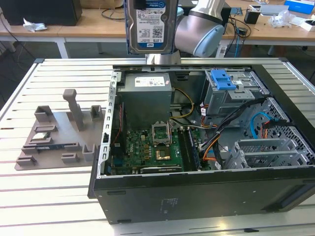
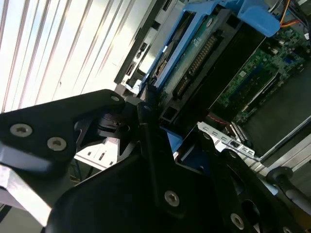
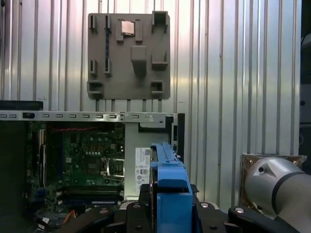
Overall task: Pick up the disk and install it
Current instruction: 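Pick up the disk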
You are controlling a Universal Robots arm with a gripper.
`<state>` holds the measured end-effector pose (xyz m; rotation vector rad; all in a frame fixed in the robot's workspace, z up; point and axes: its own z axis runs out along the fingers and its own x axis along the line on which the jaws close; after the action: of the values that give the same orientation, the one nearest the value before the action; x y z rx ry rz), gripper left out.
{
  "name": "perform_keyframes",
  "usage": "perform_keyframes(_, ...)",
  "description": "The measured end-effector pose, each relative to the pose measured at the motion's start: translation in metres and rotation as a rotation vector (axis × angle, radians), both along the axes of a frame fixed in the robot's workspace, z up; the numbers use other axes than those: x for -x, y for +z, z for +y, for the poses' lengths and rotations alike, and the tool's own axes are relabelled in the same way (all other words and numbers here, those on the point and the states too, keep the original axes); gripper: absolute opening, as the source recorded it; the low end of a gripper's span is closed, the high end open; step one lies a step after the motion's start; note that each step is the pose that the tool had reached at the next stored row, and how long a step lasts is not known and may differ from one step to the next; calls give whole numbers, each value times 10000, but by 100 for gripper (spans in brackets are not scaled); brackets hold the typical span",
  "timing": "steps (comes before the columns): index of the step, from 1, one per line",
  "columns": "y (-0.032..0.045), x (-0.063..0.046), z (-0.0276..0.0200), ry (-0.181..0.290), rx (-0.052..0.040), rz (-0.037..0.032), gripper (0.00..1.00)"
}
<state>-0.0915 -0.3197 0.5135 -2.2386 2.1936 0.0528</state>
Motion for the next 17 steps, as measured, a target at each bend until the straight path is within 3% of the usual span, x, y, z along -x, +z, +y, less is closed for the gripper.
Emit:
perform_keyframes(7,-4,-401,-21,1,1,24,37)
perform_keyframes(9,-7,-598,-29,1,1,39,37)
perform_keyframes(13,-11,-871,-67,1,0,63,37)
perform_keyframes(17,-14,-981,-105,1,0,73,37)
